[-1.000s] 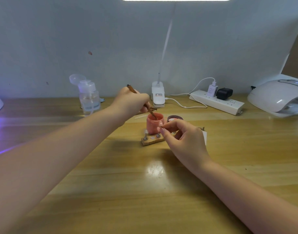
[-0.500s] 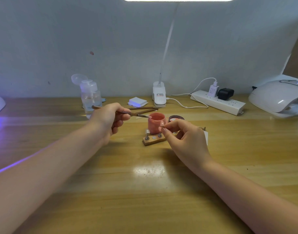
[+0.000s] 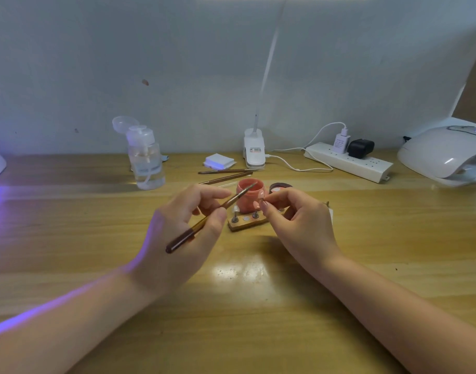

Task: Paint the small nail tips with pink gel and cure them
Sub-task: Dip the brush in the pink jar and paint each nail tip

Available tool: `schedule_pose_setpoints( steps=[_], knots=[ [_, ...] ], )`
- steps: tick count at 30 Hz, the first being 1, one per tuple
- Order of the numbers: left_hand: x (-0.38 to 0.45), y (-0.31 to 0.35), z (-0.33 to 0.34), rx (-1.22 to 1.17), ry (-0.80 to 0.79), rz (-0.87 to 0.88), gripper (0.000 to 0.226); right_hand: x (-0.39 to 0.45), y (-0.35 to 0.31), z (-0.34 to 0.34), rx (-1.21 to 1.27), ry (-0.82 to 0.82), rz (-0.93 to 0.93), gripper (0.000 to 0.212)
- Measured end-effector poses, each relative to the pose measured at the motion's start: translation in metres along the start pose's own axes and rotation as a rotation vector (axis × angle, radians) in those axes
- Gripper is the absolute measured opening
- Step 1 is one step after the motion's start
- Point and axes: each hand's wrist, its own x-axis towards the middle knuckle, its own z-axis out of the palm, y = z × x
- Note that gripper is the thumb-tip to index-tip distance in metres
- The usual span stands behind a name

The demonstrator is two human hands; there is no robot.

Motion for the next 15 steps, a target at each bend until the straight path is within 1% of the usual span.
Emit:
schedule_pose_setpoints(
  steps=[3, 7, 11, 15],
  knots=[
    [-0.0041, 0.0000, 0.0028, 0.008, 0.021, 0.016, 0.023, 0.0001, 0.0009, -0.0003, -0.002, -0.003, 0.003, 0.004],
    [-0.0048, -0.0016, 0.0036, 0.048, -0.032, 0.111, 0.020, 0.0006, 0.0018, -0.0002, 0.003, -0.006, -0.001, 0.003],
    [-0.0048, -0.0021, 0.0031, 0.022, 0.021, 0.087, 0.018, 0.0004, 0.0021, 0.0003, 0.009, -0.001, -0.004, 0.003],
    [-0.0056, -0.0027, 0.0047, 0.040, -0.015, 0.121, 0.018, 0.0004, 0.0024, -0.0001, 0.005, -0.007, -0.014, 0.004]
  ],
)
